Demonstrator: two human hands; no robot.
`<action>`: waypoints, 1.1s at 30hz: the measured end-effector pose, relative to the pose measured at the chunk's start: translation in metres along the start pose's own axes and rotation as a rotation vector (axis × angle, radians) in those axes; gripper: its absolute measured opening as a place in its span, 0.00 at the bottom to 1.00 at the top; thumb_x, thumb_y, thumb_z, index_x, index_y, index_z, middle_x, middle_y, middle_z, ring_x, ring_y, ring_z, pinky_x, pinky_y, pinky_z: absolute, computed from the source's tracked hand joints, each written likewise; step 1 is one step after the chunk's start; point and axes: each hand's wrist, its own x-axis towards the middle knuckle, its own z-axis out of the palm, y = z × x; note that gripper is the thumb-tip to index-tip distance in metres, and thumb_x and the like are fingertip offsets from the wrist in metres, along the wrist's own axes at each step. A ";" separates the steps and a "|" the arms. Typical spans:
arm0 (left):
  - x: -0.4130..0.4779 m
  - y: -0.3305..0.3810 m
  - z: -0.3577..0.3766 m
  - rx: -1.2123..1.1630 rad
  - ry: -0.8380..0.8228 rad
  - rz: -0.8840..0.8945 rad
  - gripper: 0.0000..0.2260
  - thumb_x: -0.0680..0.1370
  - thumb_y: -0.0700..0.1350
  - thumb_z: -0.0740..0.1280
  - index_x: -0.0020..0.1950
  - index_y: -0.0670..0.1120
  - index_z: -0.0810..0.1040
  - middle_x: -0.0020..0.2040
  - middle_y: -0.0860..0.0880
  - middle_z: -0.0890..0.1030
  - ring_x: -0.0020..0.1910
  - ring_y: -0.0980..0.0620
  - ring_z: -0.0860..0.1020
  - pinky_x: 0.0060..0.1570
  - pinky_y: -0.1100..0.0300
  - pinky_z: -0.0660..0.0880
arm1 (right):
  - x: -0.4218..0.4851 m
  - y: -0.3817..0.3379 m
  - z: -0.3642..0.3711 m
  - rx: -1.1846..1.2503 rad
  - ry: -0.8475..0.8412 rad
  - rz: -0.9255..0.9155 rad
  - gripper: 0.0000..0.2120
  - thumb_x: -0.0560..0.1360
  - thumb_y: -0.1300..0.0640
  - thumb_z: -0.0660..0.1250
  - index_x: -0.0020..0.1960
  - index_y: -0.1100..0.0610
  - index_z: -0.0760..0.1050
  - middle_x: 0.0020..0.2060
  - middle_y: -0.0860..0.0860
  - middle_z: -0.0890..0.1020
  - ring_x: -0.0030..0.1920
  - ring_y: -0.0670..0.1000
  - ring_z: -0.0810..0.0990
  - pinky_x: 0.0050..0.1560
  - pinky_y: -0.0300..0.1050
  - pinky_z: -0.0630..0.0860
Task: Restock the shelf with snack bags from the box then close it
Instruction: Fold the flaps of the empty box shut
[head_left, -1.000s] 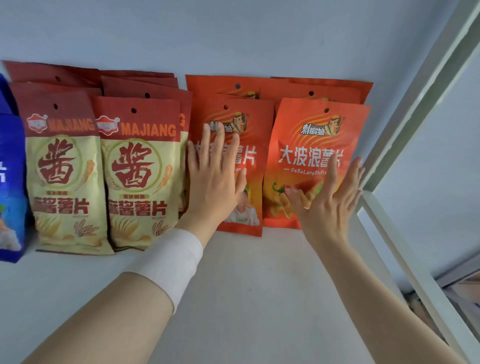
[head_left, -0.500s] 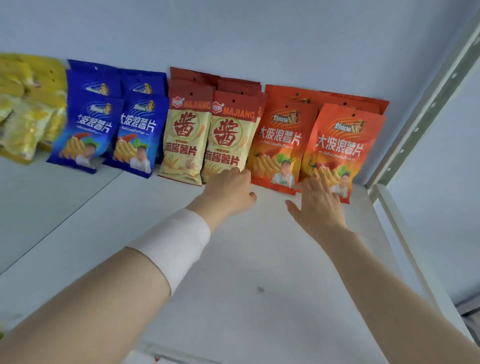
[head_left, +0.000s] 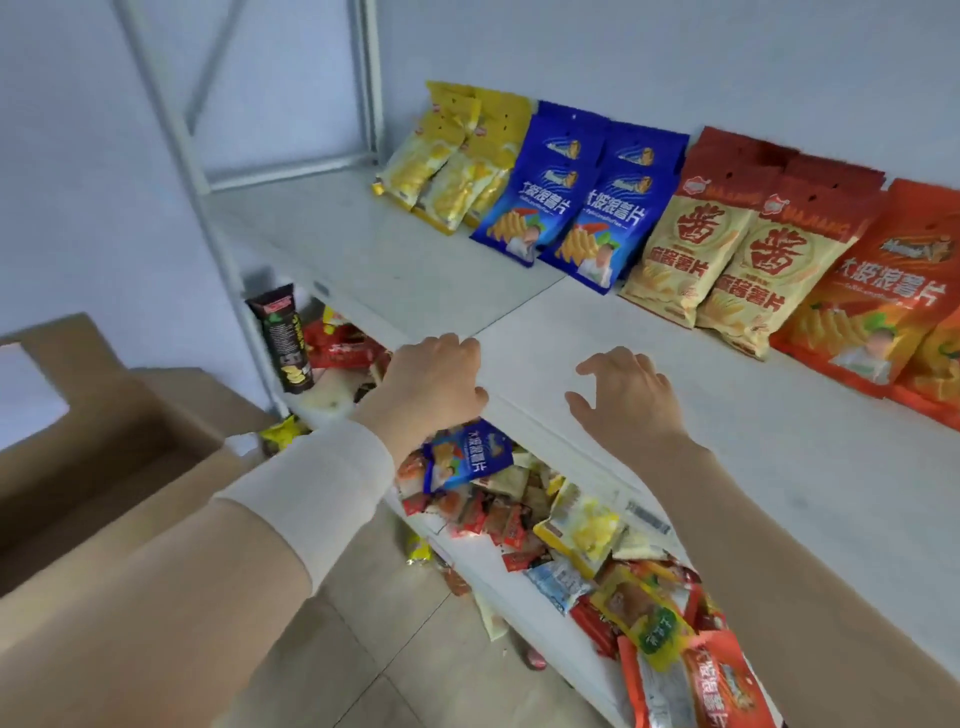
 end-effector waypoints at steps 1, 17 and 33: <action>-0.015 -0.028 -0.002 -0.003 0.007 -0.044 0.17 0.77 0.52 0.60 0.63 0.46 0.70 0.59 0.47 0.75 0.58 0.45 0.75 0.48 0.54 0.70 | 0.002 -0.029 0.006 0.000 -0.009 -0.041 0.19 0.78 0.48 0.59 0.67 0.53 0.68 0.64 0.53 0.70 0.65 0.54 0.66 0.63 0.49 0.65; -0.267 -0.408 0.076 -0.057 -0.118 -0.745 0.14 0.77 0.49 0.59 0.61 0.47 0.69 0.55 0.47 0.74 0.53 0.47 0.74 0.44 0.56 0.67 | 0.013 -0.443 0.175 -0.019 -0.190 -0.643 0.15 0.73 0.53 0.66 0.57 0.58 0.75 0.53 0.57 0.77 0.55 0.59 0.74 0.49 0.52 0.72; -0.355 -0.559 0.235 -1.095 0.250 -1.828 0.13 0.78 0.50 0.61 0.60 0.46 0.71 0.61 0.47 0.76 0.59 0.48 0.74 0.52 0.59 0.66 | 0.055 -0.614 0.379 -0.105 -0.644 -1.010 0.18 0.77 0.47 0.59 0.65 0.51 0.68 0.61 0.49 0.73 0.63 0.51 0.69 0.59 0.45 0.68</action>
